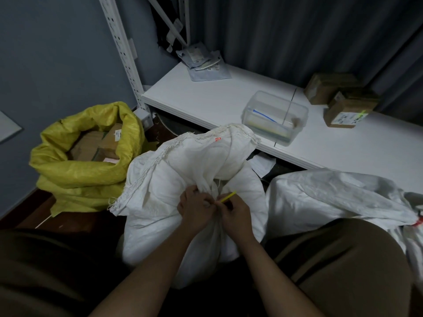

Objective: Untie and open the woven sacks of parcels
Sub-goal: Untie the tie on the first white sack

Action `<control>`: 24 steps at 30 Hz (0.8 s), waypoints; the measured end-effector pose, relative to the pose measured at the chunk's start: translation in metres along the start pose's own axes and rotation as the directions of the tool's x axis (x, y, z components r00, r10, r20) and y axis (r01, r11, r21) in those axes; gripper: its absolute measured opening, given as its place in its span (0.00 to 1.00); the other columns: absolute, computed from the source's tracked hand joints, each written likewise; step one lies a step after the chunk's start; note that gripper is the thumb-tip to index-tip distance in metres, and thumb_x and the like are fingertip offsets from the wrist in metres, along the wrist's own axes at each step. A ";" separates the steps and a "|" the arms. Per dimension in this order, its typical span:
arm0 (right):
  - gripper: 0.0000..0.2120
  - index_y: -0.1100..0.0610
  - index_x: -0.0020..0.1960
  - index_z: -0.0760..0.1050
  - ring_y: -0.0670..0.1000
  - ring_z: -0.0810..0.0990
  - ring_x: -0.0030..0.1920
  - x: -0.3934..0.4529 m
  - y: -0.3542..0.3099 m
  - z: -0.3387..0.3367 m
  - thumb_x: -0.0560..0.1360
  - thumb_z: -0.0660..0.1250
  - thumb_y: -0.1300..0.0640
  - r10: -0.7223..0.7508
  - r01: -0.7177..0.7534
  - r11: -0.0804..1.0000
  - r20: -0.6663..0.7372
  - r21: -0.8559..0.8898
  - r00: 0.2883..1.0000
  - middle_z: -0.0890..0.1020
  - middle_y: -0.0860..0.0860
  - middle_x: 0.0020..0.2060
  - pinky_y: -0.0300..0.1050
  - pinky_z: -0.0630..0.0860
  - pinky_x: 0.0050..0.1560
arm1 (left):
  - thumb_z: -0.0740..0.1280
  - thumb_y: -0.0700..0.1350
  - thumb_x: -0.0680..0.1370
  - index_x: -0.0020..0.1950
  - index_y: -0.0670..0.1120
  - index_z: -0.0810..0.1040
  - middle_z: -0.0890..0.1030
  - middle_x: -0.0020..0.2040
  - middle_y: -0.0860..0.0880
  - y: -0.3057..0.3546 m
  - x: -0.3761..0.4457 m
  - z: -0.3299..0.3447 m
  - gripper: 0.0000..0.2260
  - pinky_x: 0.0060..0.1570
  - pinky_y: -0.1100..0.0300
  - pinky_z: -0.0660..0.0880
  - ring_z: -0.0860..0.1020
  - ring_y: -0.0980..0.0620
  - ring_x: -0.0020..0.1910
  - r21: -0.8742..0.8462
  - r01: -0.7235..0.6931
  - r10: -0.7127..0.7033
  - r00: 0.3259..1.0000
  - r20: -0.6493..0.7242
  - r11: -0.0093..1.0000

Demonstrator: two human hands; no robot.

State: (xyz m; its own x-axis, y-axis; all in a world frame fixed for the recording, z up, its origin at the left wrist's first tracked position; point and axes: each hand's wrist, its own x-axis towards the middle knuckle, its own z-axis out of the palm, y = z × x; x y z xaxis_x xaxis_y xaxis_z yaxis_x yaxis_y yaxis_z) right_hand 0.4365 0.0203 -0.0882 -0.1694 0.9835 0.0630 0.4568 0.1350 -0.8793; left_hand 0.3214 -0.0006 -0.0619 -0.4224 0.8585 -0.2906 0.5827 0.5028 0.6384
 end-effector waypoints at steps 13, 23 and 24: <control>0.06 0.56 0.41 0.79 0.43 0.81 0.39 0.002 0.005 -0.013 0.72 0.70 0.66 0.135 -0.142 0.987 0.082 0.074 0.987 0.83 0.49 0.36 0.33 0.74 0.44 | 0.67 0.50 0.75 0.49 0.56 0.82 0.63 0.67 0.50 -0.004 0.002 -0.002 0.06 0.68 0.57 0.53 0.57 0.46 0.70 0.091 -0.066 0.060 0.996 0.071 0.994; 0.05 0.56 0.41 0.79 0.34 0.78 0.36 -0.002 -0.003 -0.017 0.72 0.71 0.64 0.172 -0.176 0.979 0.046 0.103 0.984 0.81 0.46 0.35 0.26 0.70 0.41 | 0.68 0.51 0.72 0.48 0.54 0.83 0.66 0.64 0.50 -0.001 0.001 0.008 0.07 0.66 0.56 0.55 0.60 0.46 0.67 0.116 -0.132 0.134 0.991 -0.008 0.984; 0.05 0.56 0.41 0.79 0.35 0.78 0.37 -0.004 -0.003 -0.018 0.72 0.71 0.64 0.155 -0.157 0.984 0.028 0.083 0.987 0.81 0.46 0.35 0.25 0.70 0.41 | 0.68 0.52 0.71 0.47 0.54 0.83 0.67 0.64 0.50 0.000 0.001 0.008 0.08 0.66 0.56 0.55 0.60 0.46 0.67 0.098 -0.135 0.136 0.991 -0.009 0.986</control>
State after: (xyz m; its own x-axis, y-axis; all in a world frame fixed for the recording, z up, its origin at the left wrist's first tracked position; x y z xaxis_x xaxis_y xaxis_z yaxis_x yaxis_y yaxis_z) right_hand 0.4513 0.0180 -0.0773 -0.1210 0.9888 -0.0877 0.4033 -0.0318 -0.9145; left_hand 0.3263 0.0013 -0.0682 -0.3454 0.9181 -0.1943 0.6996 0.3899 0.5988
